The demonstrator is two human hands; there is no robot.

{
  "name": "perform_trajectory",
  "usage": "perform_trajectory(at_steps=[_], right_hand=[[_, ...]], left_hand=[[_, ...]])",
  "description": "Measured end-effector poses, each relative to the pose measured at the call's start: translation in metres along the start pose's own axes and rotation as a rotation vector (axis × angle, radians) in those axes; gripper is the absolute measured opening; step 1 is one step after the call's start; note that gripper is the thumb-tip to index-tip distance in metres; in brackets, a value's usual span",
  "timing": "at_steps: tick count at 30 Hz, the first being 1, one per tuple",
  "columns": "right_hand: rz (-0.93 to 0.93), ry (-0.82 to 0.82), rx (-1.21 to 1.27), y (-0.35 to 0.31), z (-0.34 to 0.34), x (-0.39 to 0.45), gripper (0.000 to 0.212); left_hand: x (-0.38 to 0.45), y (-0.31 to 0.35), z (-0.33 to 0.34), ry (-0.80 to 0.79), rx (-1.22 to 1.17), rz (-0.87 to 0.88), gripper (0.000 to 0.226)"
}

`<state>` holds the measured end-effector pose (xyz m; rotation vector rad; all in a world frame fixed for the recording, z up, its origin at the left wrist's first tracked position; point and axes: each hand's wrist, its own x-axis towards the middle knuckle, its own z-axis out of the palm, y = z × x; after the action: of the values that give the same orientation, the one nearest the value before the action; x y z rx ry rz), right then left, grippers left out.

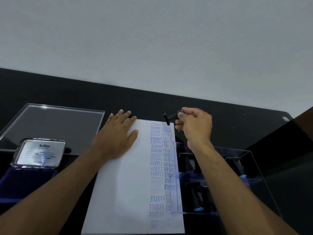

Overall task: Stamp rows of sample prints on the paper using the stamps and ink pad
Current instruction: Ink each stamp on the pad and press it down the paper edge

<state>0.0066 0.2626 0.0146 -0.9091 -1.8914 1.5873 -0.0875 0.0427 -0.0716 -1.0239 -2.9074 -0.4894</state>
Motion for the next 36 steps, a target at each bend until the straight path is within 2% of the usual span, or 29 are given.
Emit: perform_trajectory(at_steps=[19, 25, 30, 36], right_hand=[[-0.015, -0.009, -0.028, -0.001, 0.001, -0.001, 0.019], [-0.051, -0.047, -0.052, -0.009, 0.008, -0.014, 0.021], [-0.09, -0.149, -0.065, -0.02, 0.028, -0.043, 0.023], [-0.151, -0.345, -0.104, -0.027, 0.067, -0.101, 0.026]], left_hand=[[0.001, 0.0, -0.001, -0.018, 0.03, -0.004, 0.075], [-0.008, 0.006, -0.016, 0.043, 0.032, -0.006, 0.07], [-0.039, -0.004, -0.035, 0.053, 0.018, -0.057, 0.074], [-0.102, -0.034, -0.063, 0.098, -0.01, -0.109, 0.075]])
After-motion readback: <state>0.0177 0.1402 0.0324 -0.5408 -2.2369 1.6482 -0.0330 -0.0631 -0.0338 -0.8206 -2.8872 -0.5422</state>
